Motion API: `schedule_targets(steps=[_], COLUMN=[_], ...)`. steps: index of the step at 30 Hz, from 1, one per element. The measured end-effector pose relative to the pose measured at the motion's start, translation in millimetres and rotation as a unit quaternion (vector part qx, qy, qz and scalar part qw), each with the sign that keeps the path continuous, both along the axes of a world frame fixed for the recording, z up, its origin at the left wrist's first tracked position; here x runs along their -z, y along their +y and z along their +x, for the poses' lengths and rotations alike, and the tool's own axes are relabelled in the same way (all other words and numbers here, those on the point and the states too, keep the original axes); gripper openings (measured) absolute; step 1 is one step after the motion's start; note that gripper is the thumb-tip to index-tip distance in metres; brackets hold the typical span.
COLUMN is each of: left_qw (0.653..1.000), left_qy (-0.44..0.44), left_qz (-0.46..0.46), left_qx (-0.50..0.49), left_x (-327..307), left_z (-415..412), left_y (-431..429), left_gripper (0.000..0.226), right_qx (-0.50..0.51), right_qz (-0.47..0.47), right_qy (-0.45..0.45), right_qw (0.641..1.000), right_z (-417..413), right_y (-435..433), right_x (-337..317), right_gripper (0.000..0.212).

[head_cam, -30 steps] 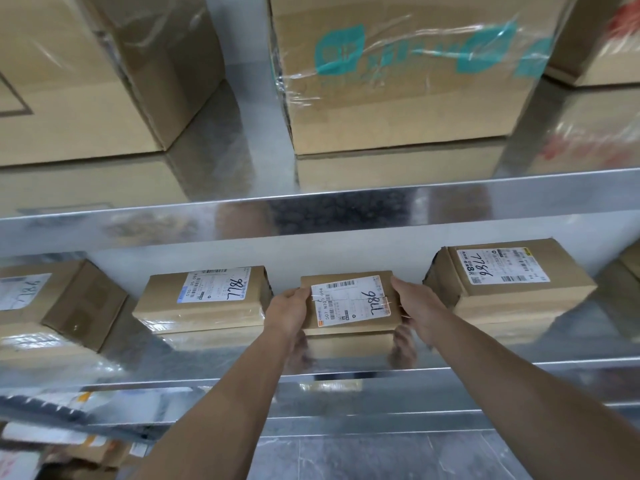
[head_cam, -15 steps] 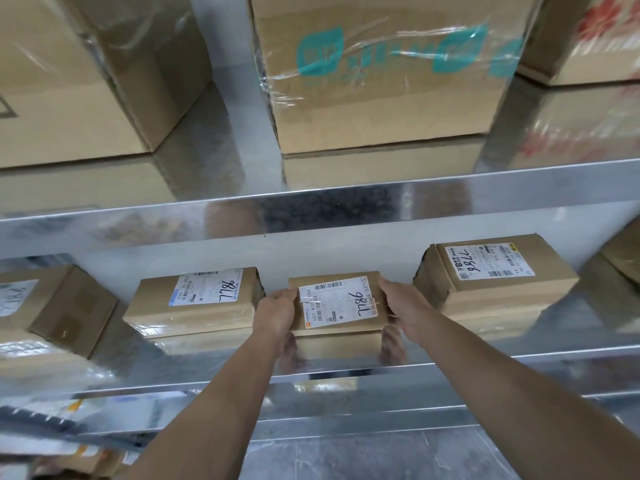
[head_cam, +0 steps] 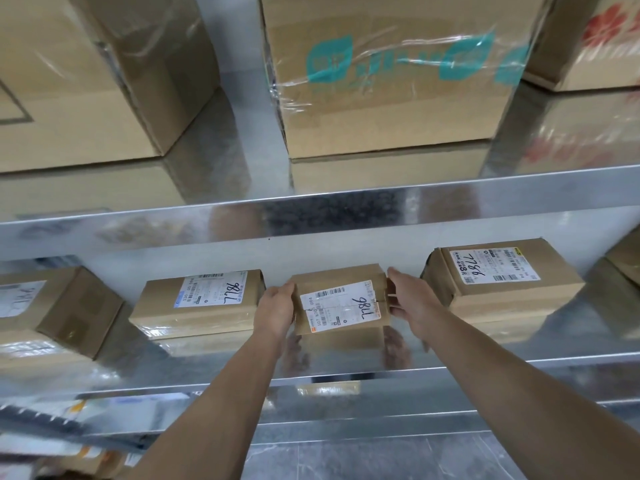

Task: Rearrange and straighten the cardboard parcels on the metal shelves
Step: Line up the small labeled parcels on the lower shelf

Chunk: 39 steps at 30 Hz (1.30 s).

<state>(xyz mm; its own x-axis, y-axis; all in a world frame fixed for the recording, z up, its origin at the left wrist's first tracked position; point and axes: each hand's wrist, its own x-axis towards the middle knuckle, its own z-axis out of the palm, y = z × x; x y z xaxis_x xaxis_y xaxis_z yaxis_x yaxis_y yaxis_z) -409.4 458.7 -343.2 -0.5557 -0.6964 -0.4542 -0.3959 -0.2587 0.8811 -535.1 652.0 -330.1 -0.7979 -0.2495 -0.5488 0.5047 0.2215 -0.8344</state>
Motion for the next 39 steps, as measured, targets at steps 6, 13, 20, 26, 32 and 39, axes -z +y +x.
schedule_targets(steps=[6, 13, 20, 26, 32, 39], left_qw=[0.999, 1.0, 0.997, 0.993, 0.984, 0.972], left_qy=[0.021, 0.001, -0.043, -0.072, -0.11, -0.141], left_qz=[0.03, -0.006, -0.024, -0.062, -0.119, -0.168], left_qx=[-0.015, 0.03, 0.055, 0.071, 0.072, 0.081], left_x=[2.1, 7.5, 13.5, 12.6, 11.7, 6.1], left_z=[-0.8, -0.8, -2.8, -8.8, -13.7, -17.4], left_y=[3.2, 3.9, 3.0, -0.7, -1.0, 3.3], left_gripper=[0.029, 0.023, 0.021, 0.022, 0.02, 0.022], right_qx=[-0.004, -0.053, -0.101, -0.1, -0.129, -0.134], right_qz=[-0.03, 0.0, 0.066, 0.1, 0.167, 0.203], right_qy=[0.006, 0.01, 0.015, 0.023, 0.074, 0.106], right_qw=[1.0, 0.999, 0.993, 0.99, 0.975, 0.964], right_z=[-1.0, 2.8, 0.9, 1.1, 5.2, 6.2], right_y=[-1.5, 0.7, 4.4, -1.5, -8.7, -9.4], right_x=[-3.9, -1.9, 21.3, 16.7, 5.7, 1.0], right_gripper=[0.03, 0.03, 0.067, 0.043, 0.031, 0.03])
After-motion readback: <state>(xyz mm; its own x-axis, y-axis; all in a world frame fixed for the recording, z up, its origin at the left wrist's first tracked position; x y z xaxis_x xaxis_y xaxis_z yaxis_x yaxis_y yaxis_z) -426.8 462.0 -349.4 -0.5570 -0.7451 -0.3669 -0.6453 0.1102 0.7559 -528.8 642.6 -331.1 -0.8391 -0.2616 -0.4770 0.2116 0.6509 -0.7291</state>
